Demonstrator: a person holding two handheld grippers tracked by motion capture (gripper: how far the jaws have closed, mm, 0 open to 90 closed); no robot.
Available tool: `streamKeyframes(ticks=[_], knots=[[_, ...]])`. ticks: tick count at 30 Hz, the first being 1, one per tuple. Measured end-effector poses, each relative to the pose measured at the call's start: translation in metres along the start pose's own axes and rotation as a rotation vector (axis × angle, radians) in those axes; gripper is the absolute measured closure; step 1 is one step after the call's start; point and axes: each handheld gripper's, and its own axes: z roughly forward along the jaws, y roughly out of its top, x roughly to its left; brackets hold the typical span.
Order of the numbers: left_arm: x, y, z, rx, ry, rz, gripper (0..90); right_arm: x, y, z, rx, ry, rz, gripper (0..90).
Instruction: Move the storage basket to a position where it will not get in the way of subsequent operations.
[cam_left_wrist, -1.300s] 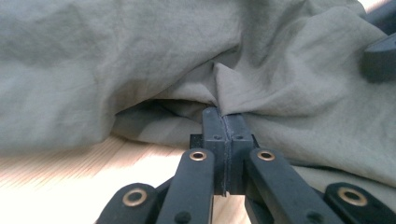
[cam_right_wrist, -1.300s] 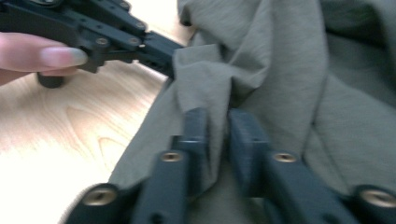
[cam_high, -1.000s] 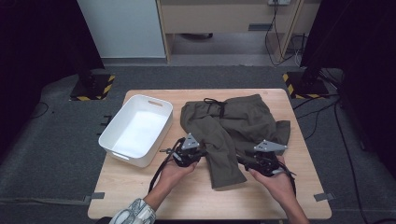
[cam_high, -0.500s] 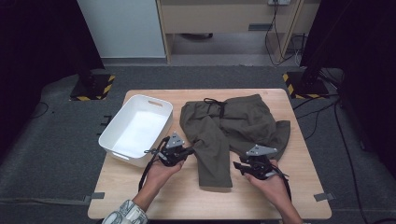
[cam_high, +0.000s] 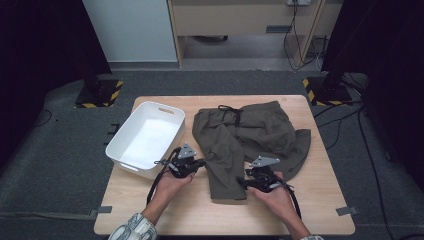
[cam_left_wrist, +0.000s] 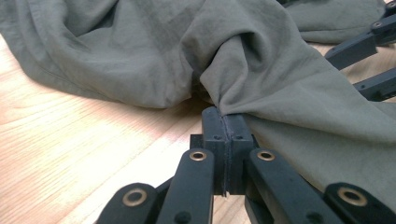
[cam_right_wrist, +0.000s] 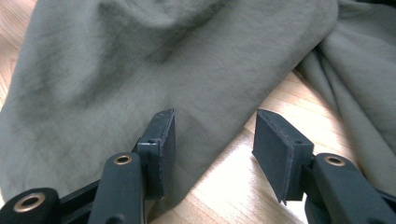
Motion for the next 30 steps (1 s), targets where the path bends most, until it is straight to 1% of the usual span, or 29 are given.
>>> streamKeyframes(ticks=[1,4,5,7,8,9,10,11,13,15,17,19,20,23,24,25,27,29,30], knots=[[0.0,-0.001,0.0,0.003,0.0,-0.001,89.1,0.001,0.0,0.001,0.01,-0.001,0.003,49.1],[0.0,-0.002,0.0,0.005,0.001,-0.008,89.2,0.002,0.0,0.003,0.021,-0.018,-0.017,53.1],[0.0,-0.002,0.0,0.003,0.0,-0.011,89.1,0.003,0.0,0.003,0.022,-0.021,-0.016,57.7],[0.0,-0.003,0.0,-0.003,-0.006,-0.012,89.1,0.003,0.0,0.004,0.014,-0.029,-0.035,66.4],[0.0,-0.003,0.0,-0.005,-0.008,-0.011,89.0,0.003,0.0,0.005,0.012,-0.033,-0.036,75.4],[-0.001,-0.003,-0.001,-0.005,-0.009,-0.008,89.1,0.002,0.001,0.005,0.016,-0.03,-0.043,81.0],[-0.001,-0.003,-0.001,-0.004,-0.011,-0.006,89.0,0.001,0.001,0.005,0.016,-0.024,-0.038,86.3],[-0.001,-0.003,-0.001,-0.004,-0.009,-0.005,89.1,0.0,0.001,0.004,0.013,-0.013,-0.036,89.9],[-0.002,-0.004,-0.002,-0.003,-0.009,-0.002,89.0,-0.001,0.004,0.0,-0.003,-0.012,-0.037,90.0],[-0.003,-0.004,-0.003,-0.003,-0.009,0.003,89.0,-0.002,0.009,-0.01,-0.041,-0.004,-0.029,90.0],[-0.003,-0.004,-0.005,-0.007,-0.013,0.002,89.0,-0.003,0.015,-0.023,-0.075,0.005,-0.019,90.0],[-0.004,-0.002,-0.008,-0.019,-0.021,-0.001,89.0,-0.004,0.023,-0.037,-0.109,0.003,-0.013,90.0],[-0.004,-0.001,-0.01,-0.027,-0.022,-0.002,89.0,-0.005,0.027,-0.044,-0.119,0.005,-0.016,90.0],[-0.005,0.004,-0.018,-0.055,-0.026,-0.012,89.0,-0.008,0.04,-0.066,-0.159,-0.013,-0.031,90.0],[-0.005,0.006,-0.02,-0.06,-0.027,-0.014,89.0,-0.009,0.042,-0.07,-0.169,-0.017,-0.038,90.0],[-0.005,0.008,-0.023,-0.071,-0.031,-0.021,89.0,-0.009,0.045,-0.074,-0.17,-0.02,-0.042,90.0],[-0.006,0.011,-0.029,-0.084,-0.034,-0.021,88.9,-0.008,0.055,-0.084,-0.173,-0.036,-0.052,90.0],[-0.005,0.012,-0.034,-0.072,-0.031,-0.017,88.9,-0.005,0.06,-0.087,-0.173,-0.04,-0.064,90.0],[-0.003,0.011,-0.035,-0.056,-0.033,-0.015,88.9,-0.003,0.061,-0.087,-0.165,-0.043,-0.073,90.0]])
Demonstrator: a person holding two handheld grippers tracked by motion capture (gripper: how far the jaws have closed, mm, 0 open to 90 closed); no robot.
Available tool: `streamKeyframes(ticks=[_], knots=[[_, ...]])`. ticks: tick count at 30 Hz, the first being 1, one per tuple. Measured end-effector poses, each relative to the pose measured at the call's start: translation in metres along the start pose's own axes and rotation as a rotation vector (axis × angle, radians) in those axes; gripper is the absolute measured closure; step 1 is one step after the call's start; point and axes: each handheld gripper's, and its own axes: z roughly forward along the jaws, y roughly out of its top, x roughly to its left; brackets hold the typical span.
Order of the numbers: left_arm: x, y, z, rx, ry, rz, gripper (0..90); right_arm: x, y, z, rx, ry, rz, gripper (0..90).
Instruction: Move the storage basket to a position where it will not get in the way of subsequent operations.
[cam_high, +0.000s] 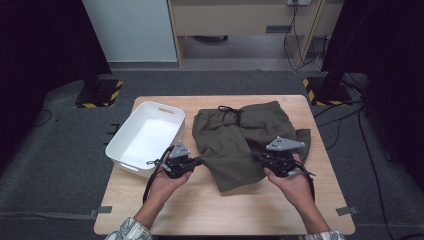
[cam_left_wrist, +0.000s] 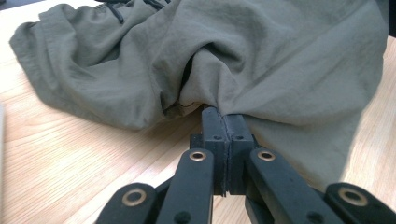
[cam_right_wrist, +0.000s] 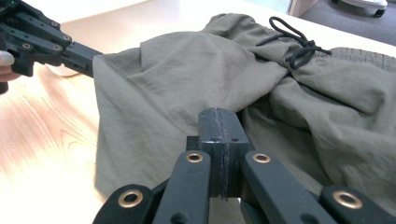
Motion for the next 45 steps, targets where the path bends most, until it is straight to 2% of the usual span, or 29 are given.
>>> streamKeyframes(ticks=[3,5,7,10,13,16,19,21,23,26,29,34,35,37,39,42,43,45], knots=[[0.009,-0.009,-0.001,0.052,0.024,-0.001,88.9,0.007,-0.006,0.016,0.055,0.019,-0.019,90.0],[0.016,-0.015,0.001,0.075,0.042,-0.016,88.6,0.012,-0.015,0.034,0.114,0.03,-0.032,90.0],[0.02,-0.019,0.005,0.099,0.05,-0.021,87.3,0.016,-0.026,0.051,0.147,0.052,-0.021,89.4],[0.022,-0.026,0.015,0.158,0.062,-0.003,87.6,0.019,-0.039,0.07,0.168,0.085,-0.008,87.4],[0.021,-0.03,0.022,0.195,0.063,0.01,88.3,0.019,-0.042,0.074,0.172,0.085,-0.02,82.6],[0.018,-0.029,0.023,0.183,0.057,0.015,88.4,0.011,-0.038,0.062,0.122,0.057,0.001,70.4],[0.016,-0.029,0.026,0.185,0.049,0.019,88.4,-0.003,-0.039,0.046,0.078,0.024,0.039,65.9],[0.015,-0.03,0.028,0.19,0.05,0.027,88.4,-0.013,-0.042,0.04,0.065,-0.007,0.061,68.8],[0.015,-0.031,0.03,0.195,0.052,0.03,88.4,-0.021,-0.049,0.039,0.082,-0.03,0.052,71.0],[0.016,-0.031,0.029,0.191,0.057,0.028,88.4,-0.026,-0.059,0.043,0.116,-0.031,0.066,74.3],[0.017,-0.031,0.029,0.186,0.058,0.022,88.4,-0.024,-0.068,0.053,0.155,-0.014,0.063,70.6],[0.019,-0.03,0.027,0.171,0.057,0.018,88.4,-0.014,-0.07,0.059,0.156,0.045,0.072,56.6],[0.019,-0.03,0.027,0.168,0.059,0.017,88.4,-0.011,-0.071,0.061,0.169,0.044,0.062,53.8],[0.02,-0.03,0.026,0.159,0.061,0.012,88.3,-0.008,-0.072,0.063,0.179,0.042,0.041,52.9],[0.02,-0.029,0.025,0.145,0.066,0.008,88.1,-0.006,-0.073,0.064,0.176,0.044,0.041,53.0],[0.02,-0.028,0.023,0.115,0.07,0.006,88.1,0.0,-0.075,0.067,0.2,0.049,0.02,55.5],[0.02,-0.027,0.022,0.105,0.072,0.005,88.1,0.002,-0.076,0.069,0.217,0.045,0.006,55.9],[0.019,-0.027,0.021,0.095,0.073,0.004,88.1,0.004,-0.077,0.07,0.211,0.031,-0.019,58.4]])
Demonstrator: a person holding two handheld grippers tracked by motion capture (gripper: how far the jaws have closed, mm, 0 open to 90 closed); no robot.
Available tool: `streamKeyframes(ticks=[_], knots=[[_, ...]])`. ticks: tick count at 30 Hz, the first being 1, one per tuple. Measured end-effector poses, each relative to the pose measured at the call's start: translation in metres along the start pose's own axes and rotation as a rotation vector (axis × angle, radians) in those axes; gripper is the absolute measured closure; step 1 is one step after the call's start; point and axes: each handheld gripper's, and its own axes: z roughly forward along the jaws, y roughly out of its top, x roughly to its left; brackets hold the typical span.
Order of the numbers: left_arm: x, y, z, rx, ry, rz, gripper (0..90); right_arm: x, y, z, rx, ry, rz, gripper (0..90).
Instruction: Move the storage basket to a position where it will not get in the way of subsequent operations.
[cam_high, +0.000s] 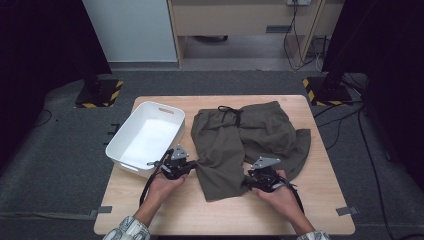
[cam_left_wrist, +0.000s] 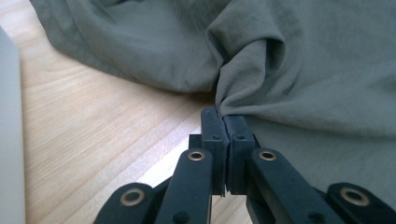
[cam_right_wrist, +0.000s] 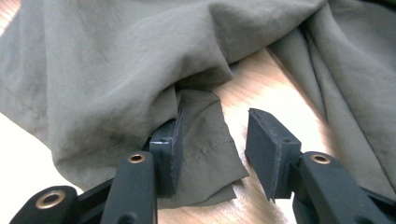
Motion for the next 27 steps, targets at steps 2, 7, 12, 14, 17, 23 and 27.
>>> streamKeyframes(ticks=[2,7,12,14,17,23,27], knots=[[0.0,0.0,-0.001,-0.005,0.003,-0.004,88.0,0.002,0.001,0.0,0.008,-0.002,-0.016,65.5],[0.001,0.0,-0.001,-0.006,0.002,-0.006,87.9,0.004,0.001,-0.001,0.007,-0.011,-0.023,77.0],[0.001,0.0,-0.001,-0.007,-0.001,-0.008,87.7,0.004,0.0,-0.001,0.002,-0.007,-0.021,83.5],[0.001,0.0,-0.001,-0.007,-0.001,-0.008,87.7,0.004,0.001,-0.002,0.003,-0.017,-0.028,88.5],[0.001,0.0,-0.002,-0.011,-0.002,-0.011,87.6,0.004,0.001,-0.003,0.011,-0.015,-0.024,89.2],[-0.001,0.0,-0.002,-0.006,-0.018,-0.007,87.4,0.002,-0.003,-0.01,0.03,-0.01,-0.02,89.5],[-0.008,0.0,-0.001,0.0,-0.037,0.004,86.9,0.001,-0.009,-0.019,0.042,-0.021,-0.017,89.7]])
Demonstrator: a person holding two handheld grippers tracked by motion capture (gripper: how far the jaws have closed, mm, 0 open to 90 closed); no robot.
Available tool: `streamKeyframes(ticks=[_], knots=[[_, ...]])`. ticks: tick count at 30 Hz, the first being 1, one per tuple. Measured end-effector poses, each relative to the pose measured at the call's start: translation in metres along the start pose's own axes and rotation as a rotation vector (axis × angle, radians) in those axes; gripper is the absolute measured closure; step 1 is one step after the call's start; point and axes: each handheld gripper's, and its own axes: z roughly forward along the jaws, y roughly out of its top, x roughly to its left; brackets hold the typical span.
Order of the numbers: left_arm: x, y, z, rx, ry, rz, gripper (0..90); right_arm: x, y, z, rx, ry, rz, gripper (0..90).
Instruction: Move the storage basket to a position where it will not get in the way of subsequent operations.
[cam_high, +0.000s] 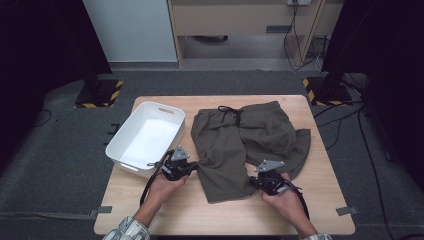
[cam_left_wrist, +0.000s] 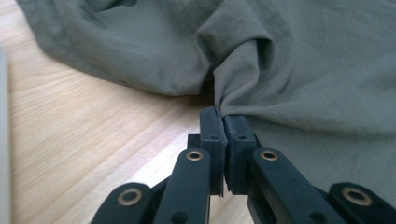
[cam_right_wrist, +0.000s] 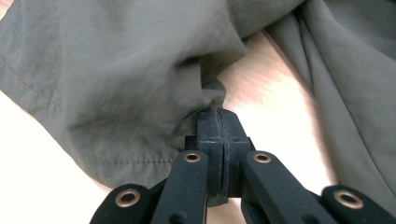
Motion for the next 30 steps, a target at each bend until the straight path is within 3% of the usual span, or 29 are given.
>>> streamKeyframes(ticks=[7,13,19,21,23,26,28,30], knots=[[-0.013,0.001,-0.004,-0.006,-0.029,0.025,87.6,0.002,-0.013,-0.028,0.002,-0.014,0.006,89.9],[-0.022,0.007,-0.017,-0.051,-0.043,0.036,88.9,0.004,-0.016,-0.057,-0.047,-0.033,0.018,89.9],[-0.023,0.008,-0.037,-0.122,0.002,0.012,89.0,0.007,-0.007,-0.069,-0.088,-0.026,0.018,90.0],[-0.021,0.007,-0.04,-0.099,-0.004,0.018,88.8,0.008,-0.006,-0.07,-0.094,-0.022,0.012,89.6],[-0.02,0.002,-0.034,-0.043,-0.024,0.03,88.2,0.008,-0.005,-0.066,-0.081,-0.018,0.014,87.6],[-0.025,-0.003,-0.021,0.046,-0.064,0.055,87.6,0.005,-0.004,-0.06,-0.082,-0.057,0.015,76.5],[-0.029,-0.004,-0.017,0.066,-0.049,0.08,86.6,0.003,-0.002,-0.059,-0.096,-0.072,0.023,71.1],[-0.031,-0.004,-0.016,0.054,-0.033,0.079,78.9,0.005,0.001,-0.056,-0.126,-0.057,0.019,66.2]])
